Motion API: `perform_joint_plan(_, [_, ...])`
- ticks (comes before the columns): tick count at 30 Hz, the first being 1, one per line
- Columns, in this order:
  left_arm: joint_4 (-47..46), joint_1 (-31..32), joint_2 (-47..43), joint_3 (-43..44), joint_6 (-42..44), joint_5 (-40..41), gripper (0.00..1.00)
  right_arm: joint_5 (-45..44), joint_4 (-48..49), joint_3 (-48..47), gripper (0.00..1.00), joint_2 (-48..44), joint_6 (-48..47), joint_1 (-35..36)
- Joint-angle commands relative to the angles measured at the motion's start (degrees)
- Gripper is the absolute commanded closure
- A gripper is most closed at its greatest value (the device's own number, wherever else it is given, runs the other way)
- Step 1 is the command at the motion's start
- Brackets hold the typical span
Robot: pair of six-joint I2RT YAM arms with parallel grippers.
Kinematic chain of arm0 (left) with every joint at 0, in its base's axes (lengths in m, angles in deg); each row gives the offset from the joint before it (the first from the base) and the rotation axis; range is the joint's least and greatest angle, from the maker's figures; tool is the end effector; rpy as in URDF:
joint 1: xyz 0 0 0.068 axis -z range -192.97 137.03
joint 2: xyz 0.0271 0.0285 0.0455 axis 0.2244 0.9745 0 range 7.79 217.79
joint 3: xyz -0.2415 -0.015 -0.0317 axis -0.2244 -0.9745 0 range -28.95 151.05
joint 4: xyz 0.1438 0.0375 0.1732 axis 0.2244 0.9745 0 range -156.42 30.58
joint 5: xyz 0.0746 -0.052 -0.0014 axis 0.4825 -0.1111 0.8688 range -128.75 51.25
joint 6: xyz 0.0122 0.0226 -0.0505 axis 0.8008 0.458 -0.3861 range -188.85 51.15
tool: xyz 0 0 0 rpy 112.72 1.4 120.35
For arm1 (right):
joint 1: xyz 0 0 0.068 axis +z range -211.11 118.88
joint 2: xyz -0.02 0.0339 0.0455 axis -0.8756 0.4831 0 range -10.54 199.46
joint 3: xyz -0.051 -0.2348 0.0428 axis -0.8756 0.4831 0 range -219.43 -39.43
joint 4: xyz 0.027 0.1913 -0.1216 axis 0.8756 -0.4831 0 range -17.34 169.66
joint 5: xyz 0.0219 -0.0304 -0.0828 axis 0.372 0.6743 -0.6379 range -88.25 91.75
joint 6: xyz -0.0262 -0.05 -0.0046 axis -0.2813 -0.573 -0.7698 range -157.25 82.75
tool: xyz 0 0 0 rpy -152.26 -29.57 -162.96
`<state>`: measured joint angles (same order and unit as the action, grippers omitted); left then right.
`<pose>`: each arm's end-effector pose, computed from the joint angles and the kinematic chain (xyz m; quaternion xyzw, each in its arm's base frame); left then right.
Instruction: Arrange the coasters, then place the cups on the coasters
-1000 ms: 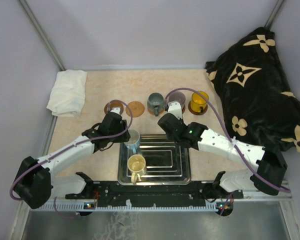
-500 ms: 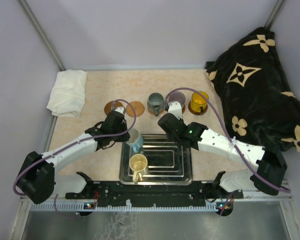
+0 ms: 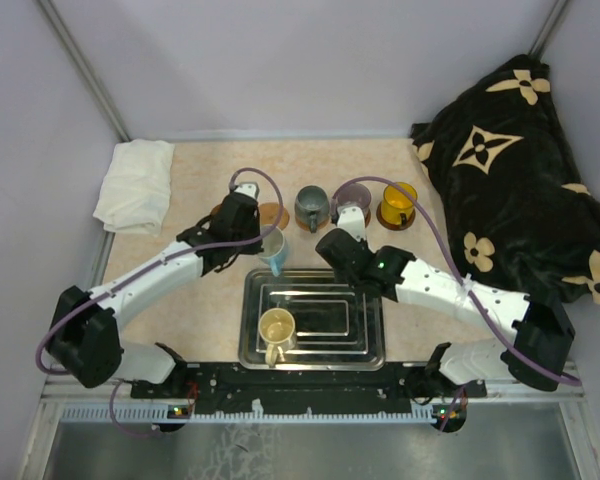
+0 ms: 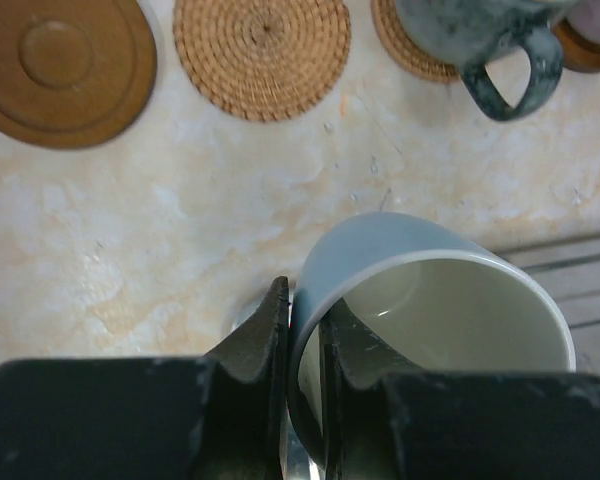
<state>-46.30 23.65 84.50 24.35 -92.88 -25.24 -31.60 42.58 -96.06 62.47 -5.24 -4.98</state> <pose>0.2170 -0.1499 0.2359 0.0539 0.9121 -0.1045 0.3928 0.1478 0.1813 0.2500 -0.1021 0.9084 0.0131 0.4053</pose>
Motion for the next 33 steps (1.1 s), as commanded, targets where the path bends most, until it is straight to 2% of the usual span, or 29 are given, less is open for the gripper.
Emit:
perform_joint_plan(1, [-1.4,-0.9,5.0,7.6,4.1,5.3,1.00,-2.9,0.5,-0.3,0.65,-2.5,1.8,0.8])
perform_joint_plan(7, [-0.3,-4.4,14.5,17.7,8.1,6.5,0.99,-4.6,-0.3,0.3,0.66,-3.5,2.3,0.9])
perform_joint_plan(18, [0.2,-10.3,27.9,32.4,14.9,1.7,0.96,-5.6,-0.2,1.6,0.66,-2.9,2.6,1.0])
perform_joint_plan(24, [-0.2,-12.2,30.8,35.1,17.6,-1.0,0.95,-5.6,0.3,0.7,0.66,-0.5,2.2,1.0])
perform_joint_plan(33, [0.1,-14.5,31.3,34.5,17.4,-5.8,0.95,-5.1,1.0,0.3,0.66,1.2,1.7,1.0])
